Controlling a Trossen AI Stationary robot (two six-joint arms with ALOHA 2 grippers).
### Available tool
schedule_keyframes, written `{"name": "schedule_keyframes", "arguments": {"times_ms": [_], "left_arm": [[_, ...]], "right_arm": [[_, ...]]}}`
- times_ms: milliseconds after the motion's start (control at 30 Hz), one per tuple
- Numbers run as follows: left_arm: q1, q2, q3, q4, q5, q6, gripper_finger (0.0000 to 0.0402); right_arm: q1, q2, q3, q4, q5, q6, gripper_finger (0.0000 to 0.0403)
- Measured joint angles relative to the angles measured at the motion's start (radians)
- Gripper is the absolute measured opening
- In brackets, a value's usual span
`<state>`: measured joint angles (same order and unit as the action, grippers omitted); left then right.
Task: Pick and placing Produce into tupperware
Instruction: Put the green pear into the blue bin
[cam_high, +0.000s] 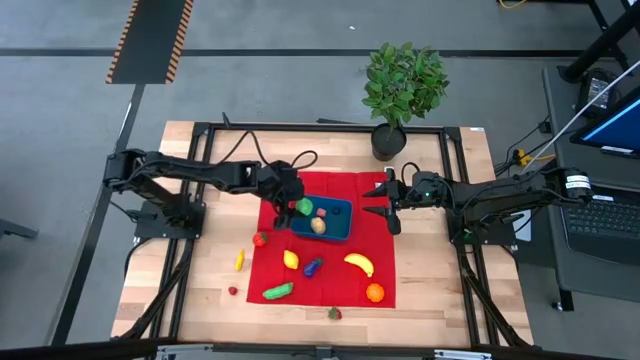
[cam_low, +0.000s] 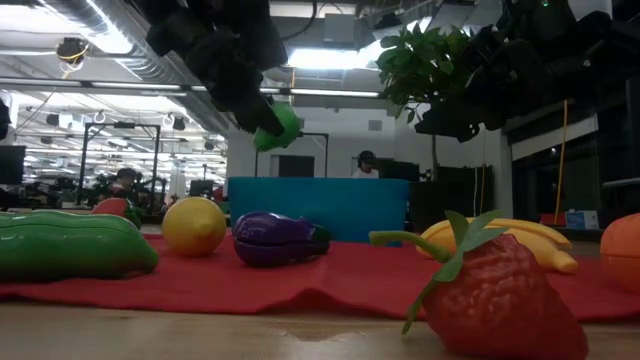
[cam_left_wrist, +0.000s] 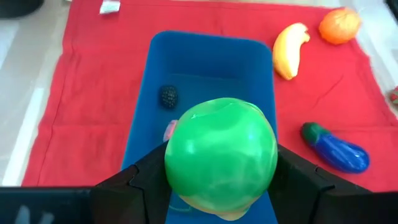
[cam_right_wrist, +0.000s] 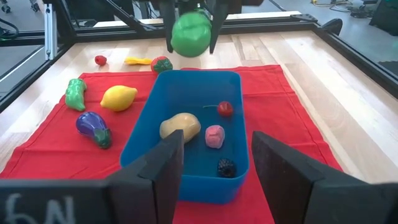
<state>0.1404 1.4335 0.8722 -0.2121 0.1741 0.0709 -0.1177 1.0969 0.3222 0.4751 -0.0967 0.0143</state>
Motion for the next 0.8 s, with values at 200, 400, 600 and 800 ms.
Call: {"name": "schedule_keyframes", "arguments": {"times_ms": [200, 400, 600, 800], "left_arm": [[0.001, 0.076, 0.000, 0.030, 0.002, -0.007, 0.0205], [0.000, 0.119, 0.002, 0.051, 0.050, -0.013, 0.0205], [-0.024, 0.161, 0.021, 0.052, 0.053, -0.012, 0.0205], [-0.036, 0.209, 0.021, 0.044, 0.053, -0.013, 0.0205]], "right_arm": [[0.000, 0.000, 0.000, 0.000, 0.000, 0.000, 0.0190], [0.000, 0.000, 0.000, 0.000, 0.000, -0.003, 0.0190], [0.000, 0.000, 0.000, 0.000, 0.000, -0.016, 0.0190], [0.000, 0.000, 0.000, 0.000, 0.000, -0.016, 0.0190]]}}
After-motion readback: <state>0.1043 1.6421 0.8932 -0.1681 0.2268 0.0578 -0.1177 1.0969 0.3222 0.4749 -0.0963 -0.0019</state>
